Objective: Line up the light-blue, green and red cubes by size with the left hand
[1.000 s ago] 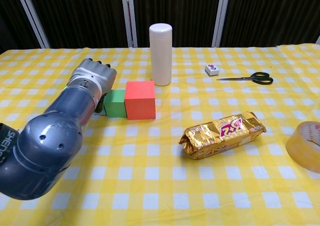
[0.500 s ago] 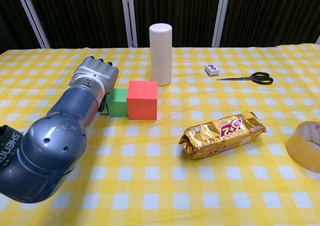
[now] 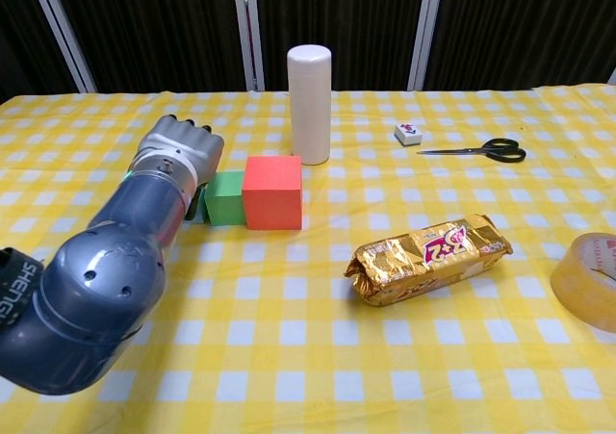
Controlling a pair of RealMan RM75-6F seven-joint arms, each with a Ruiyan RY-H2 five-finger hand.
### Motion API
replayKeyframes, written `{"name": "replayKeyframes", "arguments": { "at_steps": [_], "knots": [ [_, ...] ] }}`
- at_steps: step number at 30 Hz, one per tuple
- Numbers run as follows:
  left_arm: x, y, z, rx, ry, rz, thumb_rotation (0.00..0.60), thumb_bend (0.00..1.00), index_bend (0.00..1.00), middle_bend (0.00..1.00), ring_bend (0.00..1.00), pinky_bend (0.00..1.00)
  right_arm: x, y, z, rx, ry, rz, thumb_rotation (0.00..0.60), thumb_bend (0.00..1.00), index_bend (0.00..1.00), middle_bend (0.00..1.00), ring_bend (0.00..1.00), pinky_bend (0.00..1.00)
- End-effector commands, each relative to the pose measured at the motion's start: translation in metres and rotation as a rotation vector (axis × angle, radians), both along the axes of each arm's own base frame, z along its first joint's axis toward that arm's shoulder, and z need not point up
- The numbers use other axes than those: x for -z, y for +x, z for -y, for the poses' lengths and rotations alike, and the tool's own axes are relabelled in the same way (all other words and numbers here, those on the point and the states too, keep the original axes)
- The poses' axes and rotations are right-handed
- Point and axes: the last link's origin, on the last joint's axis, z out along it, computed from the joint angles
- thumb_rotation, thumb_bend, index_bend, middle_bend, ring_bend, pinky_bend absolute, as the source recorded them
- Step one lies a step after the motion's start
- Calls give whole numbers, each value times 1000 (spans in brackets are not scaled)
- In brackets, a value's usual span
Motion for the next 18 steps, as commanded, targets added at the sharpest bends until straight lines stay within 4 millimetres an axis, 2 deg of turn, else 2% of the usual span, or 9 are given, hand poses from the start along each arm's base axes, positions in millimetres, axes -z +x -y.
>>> {"name": "replayKeyframes", "arguments": {
  "at_steps": [1, 18],
  "knots": [
    [2, 0, 0, 2, -2, 2, 600, 352, 516, 4, 0, 0, 0, 0, 0, 1, 0, 0, 600, 317, 193, 0, 23, 0],
    [4, 3, 0, 14, 5, 5, 600, 353, 516, 4, 0, 0, 0, 0, 0, 3, 3, 1, 600, 318, 193, 0, 23, 0]
  ]
}}
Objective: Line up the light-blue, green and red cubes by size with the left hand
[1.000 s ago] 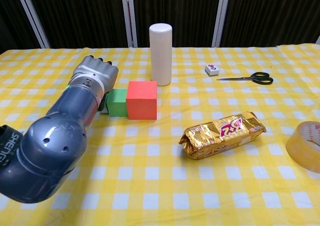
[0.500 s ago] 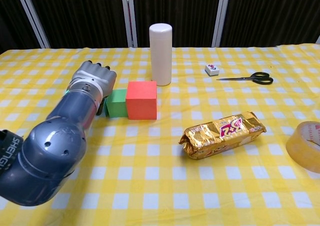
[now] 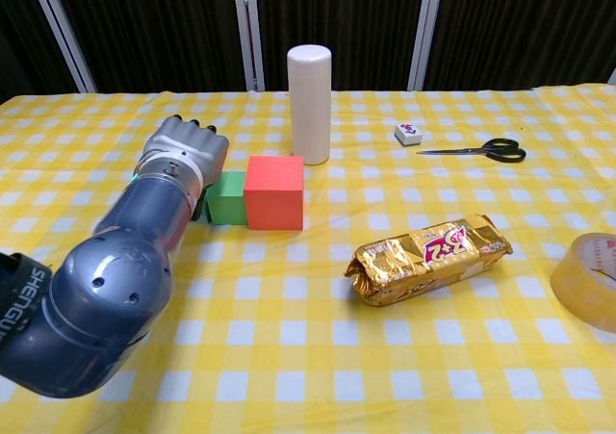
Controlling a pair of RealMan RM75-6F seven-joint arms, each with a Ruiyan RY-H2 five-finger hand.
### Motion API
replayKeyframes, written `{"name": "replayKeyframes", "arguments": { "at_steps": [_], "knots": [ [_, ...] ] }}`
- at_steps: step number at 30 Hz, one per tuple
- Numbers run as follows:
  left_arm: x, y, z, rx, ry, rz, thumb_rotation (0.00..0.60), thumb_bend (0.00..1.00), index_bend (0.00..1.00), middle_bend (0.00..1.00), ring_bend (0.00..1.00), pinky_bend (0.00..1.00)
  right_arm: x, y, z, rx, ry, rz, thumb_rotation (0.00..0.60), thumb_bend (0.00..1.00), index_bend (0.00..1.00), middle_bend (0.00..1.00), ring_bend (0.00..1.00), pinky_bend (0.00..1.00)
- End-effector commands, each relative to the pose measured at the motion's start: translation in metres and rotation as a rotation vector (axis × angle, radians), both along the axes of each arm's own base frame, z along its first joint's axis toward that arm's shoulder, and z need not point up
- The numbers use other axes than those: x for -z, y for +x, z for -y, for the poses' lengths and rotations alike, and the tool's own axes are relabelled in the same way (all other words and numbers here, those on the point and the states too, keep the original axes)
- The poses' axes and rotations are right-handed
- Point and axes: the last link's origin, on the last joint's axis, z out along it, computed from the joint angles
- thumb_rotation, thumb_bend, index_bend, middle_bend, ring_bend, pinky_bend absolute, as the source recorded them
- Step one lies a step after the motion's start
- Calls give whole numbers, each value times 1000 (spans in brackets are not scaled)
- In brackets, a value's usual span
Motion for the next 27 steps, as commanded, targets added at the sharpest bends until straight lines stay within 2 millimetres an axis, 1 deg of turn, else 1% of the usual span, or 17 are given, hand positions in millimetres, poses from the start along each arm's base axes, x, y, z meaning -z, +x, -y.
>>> {"name": "replayKeyframes", "arguments": {
  "at_steps": [1, 5, 8, 10, 15, 17, 20, 27],
  "knots": [
    [0, 0, 0, -1, 0, -1, 600, 353, 516, 4, 0, 0, 0, 0, 0, 0, -1, 1, 600, 318, 193, 0, 23, 0],
    [2, -2, 0, -4, -3, -7, 600, 353, 515, 4, 0, 0, 0, 0, 0, 1, 1, 4, 600, 317, 193, 0, 23, 0],
    [2, -3, 0, -4, -3, -11, 600, 353, 495, 3, 0, 0, 0, 0, 0, 1, 3, 5, 600, 317, 193, 0, 23, 0],
    [3, -3, 0, -4, -4, -11, 600, 352, 464, 3, 0, 0, 0, 0, 0, 2, 4, 6, 600, 316, 193, 0, 23, 0],
    [3, -3, -1, -1, -4, -10, 600, 342, 316, 0, 0, 0, 0, 0, 0, 5, 5, 6, 600, 317, 193, 0, 23, 0],
    [3, -3, 0, 0, -5, -11, 600, 340, 279, 0, 0, 0, 0, 0, 0, 5, 4, 6, 600, 317, 193, 0, 23, 0],
    [2, -2, 0, 1, -5, -11, 600, 338, 259, 0, 0, 0, 0, 0, 0, 5, 5, 6, 600, 317, 193, 0, 23, 0],
    [-5, 0, 1, 7, 5, -15, 600, 338, 266, 0, 0, 0, 0, 0, 0, 5, 9, 6, 600, 317, 193, 0, 23, 0]
  ]
}}
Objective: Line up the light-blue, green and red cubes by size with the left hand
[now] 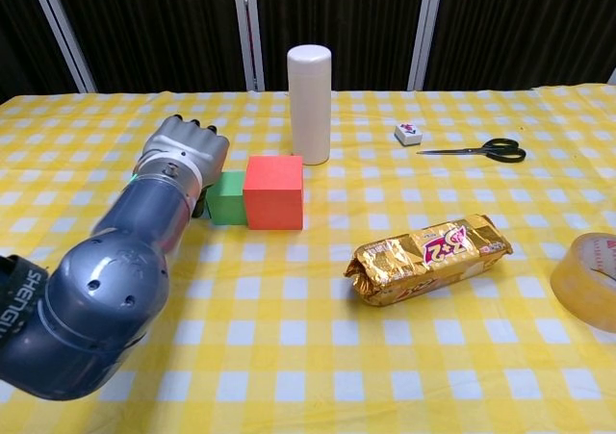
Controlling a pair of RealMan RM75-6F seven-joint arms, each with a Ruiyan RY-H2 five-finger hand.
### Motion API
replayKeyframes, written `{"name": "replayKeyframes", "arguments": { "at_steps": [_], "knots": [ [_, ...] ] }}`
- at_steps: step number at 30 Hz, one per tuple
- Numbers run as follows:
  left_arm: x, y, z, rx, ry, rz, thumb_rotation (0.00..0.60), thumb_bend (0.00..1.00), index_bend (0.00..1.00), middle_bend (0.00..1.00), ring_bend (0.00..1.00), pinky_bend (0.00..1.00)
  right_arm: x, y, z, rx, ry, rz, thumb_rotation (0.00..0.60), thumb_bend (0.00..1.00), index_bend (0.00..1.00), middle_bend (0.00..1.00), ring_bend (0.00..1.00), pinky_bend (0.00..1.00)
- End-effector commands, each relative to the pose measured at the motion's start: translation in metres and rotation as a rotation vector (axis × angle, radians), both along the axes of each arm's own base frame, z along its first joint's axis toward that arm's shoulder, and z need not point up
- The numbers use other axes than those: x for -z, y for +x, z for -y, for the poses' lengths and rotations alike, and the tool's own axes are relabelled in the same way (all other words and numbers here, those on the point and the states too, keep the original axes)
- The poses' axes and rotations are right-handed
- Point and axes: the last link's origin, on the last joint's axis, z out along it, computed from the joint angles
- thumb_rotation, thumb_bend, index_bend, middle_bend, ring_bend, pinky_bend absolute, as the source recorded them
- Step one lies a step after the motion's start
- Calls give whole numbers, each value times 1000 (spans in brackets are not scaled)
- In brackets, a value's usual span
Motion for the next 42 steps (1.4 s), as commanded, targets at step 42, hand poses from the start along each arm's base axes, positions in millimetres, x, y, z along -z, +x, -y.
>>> {"name": "replayKeyframes", "arguments": {
  "at_steps": [42],
  "knots": [
    [-177, -167, 147, 139, 92, 366, 600, 311, 162, 0, 0, 0, 2, 14, -6, -29, -23, -46, 600, 317, 193, 0, 23, 0]
  ]
}}
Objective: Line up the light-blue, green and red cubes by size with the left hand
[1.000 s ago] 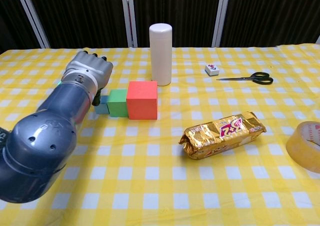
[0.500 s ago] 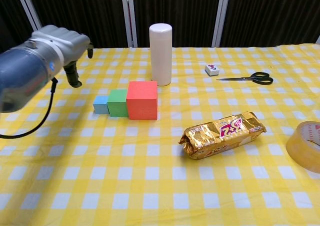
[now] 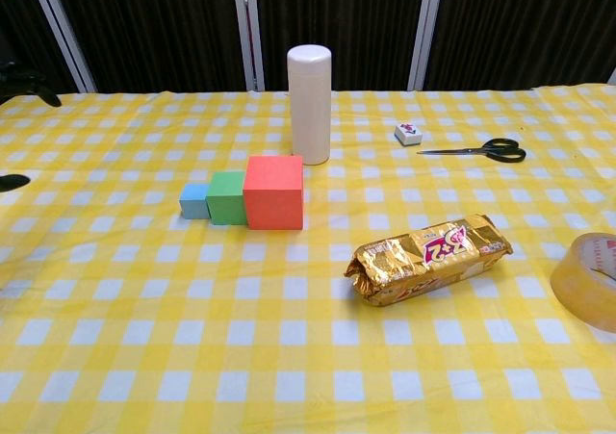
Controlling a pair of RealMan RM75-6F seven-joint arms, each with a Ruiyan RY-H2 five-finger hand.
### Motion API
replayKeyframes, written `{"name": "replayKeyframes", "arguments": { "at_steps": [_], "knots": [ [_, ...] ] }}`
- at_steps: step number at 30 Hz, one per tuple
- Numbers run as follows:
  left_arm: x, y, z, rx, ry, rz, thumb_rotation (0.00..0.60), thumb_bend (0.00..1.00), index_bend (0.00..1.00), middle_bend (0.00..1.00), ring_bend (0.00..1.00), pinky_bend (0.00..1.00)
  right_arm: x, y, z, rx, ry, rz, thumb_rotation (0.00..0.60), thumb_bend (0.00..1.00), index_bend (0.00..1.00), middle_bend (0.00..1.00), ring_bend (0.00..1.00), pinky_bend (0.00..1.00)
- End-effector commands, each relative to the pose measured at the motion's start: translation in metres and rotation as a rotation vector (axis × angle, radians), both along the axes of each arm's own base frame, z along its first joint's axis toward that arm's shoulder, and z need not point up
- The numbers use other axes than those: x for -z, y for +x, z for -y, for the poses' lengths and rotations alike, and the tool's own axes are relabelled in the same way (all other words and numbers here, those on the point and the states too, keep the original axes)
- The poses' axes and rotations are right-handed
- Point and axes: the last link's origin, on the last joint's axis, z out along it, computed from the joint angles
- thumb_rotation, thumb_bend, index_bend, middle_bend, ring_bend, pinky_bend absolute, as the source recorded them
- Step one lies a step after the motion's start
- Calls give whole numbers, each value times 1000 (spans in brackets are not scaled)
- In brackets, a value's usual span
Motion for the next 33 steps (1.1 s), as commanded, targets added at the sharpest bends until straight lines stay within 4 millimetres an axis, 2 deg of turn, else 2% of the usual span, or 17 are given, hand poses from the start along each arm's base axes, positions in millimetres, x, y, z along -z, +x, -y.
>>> {"name": "replayKeyframes", "arguments": {
  "at_steps": [1, 5, 10, 20, 26, 30, 33],
  "knots": [
    [-9, -51, 48, 47, 39, -34, 600, 313, 161, 0, 0, 0, -1, 2, -2, -3, -12, -15, 600, 317, 193, 0, 23, 0],
    [-6, -58, 58, 74, 69, -51, 600, 316, 161, 0, 0, 0, -3, 0, -2, 14, -35, -41, 600, 316, 193, 0, 23, 0],
    [2, -77, 62, 12, 57, -41, 600, 316, 136, 0, 0, 0, -8, -3, -1, 20, -80, -52, 600, 317, 193, 0, 22, 0],
    [-8, -93, 62, -77, 75, -48, 600, 318, 63, 0, 0, 0, -5, 0, 4, 14, -74, -53, 600, 317, 160, 0, 19, 0],
    [-17, -95, 60, -81, 103, -36, 600, 321, 64, 0, 0, 0, 3, 3, 9, 20, -52, -78, 600, 317, 160, 0, 18, 0],
    [-14, -95, 60, -87, 75, -44, 600, 321, 77, 0, 0, 0, 5, 2, 8, 35, -49, -75, 600, 317, 160, 0, 19, 0],
    [-14, -92, 53, -71, 77, -57, 600, 294, 81, 0, 0, 0, 2, 3, 6, 31, -62, -71, 600, 317, 160, 0, 19, 0]
  ]
}}
